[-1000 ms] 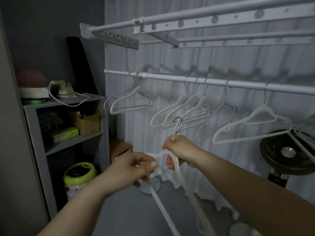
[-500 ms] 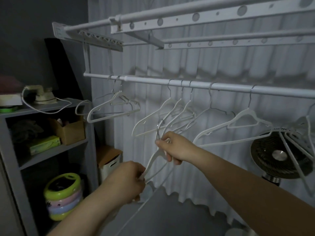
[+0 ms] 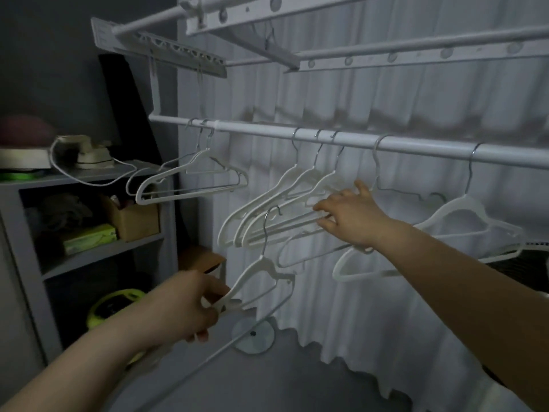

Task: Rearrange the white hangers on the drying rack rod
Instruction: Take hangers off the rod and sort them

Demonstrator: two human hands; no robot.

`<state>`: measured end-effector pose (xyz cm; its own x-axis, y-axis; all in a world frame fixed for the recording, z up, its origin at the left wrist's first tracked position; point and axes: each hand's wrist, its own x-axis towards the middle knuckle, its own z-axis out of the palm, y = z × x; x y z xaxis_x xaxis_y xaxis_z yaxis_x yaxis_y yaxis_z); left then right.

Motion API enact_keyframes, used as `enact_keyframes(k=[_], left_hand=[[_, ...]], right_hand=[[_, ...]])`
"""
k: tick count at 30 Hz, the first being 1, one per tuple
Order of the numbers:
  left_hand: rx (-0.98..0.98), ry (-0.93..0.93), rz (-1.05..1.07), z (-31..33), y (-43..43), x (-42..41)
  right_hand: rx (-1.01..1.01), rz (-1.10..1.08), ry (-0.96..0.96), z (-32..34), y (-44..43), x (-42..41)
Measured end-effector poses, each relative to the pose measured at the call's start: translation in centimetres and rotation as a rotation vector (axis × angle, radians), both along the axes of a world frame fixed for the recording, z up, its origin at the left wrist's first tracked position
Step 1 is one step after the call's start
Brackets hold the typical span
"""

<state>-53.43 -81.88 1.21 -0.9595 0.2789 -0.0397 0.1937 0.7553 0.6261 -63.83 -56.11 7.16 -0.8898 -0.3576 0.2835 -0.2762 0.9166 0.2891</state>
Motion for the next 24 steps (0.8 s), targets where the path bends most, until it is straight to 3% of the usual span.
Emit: enact_keyframes(k=[14, 24], left_hand=[[0.065, 0.115, 0.001, 1.0, -1.3, -1.2], [0.164, 0.230, -0.136, 3.4, 4.8, -4.9]], right_hand=[[-0.015, -0.043, -0.044, -0.3, 0.7, 0.3], [-0.053, -0.071, 0.171, 0.2, 4.6, 2.7]])
